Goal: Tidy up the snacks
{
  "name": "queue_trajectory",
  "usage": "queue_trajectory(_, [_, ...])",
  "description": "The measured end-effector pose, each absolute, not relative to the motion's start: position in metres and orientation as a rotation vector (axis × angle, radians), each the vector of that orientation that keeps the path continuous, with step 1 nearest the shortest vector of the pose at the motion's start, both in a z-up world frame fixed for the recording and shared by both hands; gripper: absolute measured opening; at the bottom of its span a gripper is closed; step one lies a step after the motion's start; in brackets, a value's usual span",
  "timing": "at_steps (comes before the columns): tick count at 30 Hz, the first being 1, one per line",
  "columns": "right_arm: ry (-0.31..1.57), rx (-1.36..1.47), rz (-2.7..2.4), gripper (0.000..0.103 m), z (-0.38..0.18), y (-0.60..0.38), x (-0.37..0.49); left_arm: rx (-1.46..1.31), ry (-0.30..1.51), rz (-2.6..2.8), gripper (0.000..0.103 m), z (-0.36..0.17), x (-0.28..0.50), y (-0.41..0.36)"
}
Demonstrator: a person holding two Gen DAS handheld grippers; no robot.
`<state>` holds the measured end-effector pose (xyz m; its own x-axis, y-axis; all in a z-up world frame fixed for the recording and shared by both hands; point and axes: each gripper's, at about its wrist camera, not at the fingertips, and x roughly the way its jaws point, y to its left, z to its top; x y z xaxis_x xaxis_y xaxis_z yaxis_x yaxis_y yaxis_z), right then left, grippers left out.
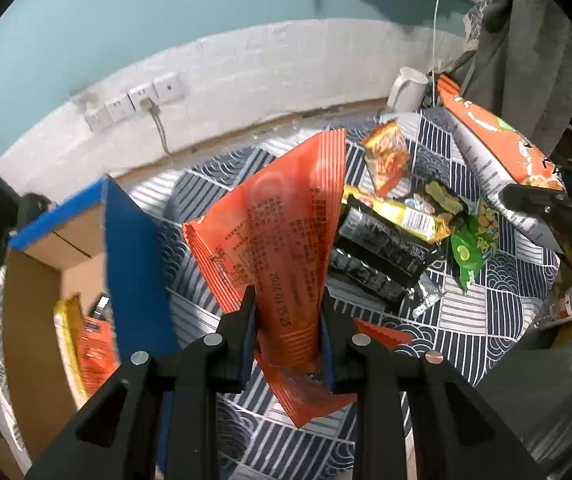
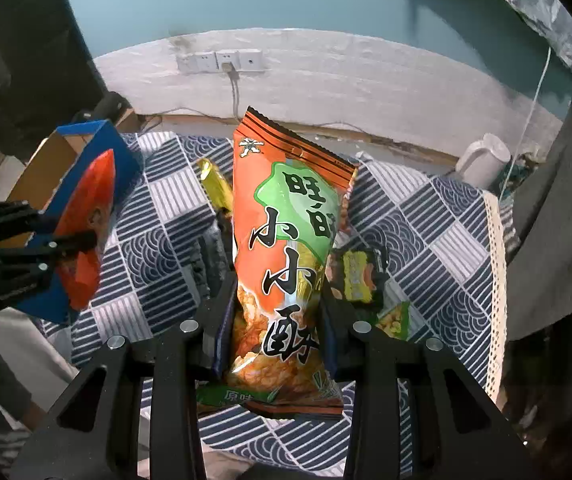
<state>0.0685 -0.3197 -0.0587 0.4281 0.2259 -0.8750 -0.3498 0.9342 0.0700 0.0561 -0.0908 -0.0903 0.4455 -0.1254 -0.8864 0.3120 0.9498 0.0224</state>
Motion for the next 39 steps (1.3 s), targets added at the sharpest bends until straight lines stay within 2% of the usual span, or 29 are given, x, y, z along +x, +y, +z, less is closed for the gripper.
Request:
queue_trajectory(21, [0.992,-0.195,0.446,0.034,-0.02,-0.25,0.061,0.179,0.938,-0.211,0.027,-0.028,0.033,-0.015])
queue_trajectory(39, [0.979,-0.25,0.549,0.034,-0.01,-0.166,0.069,0.133,0.926,-0.099,0.027,-0.027,0.033,0.069])
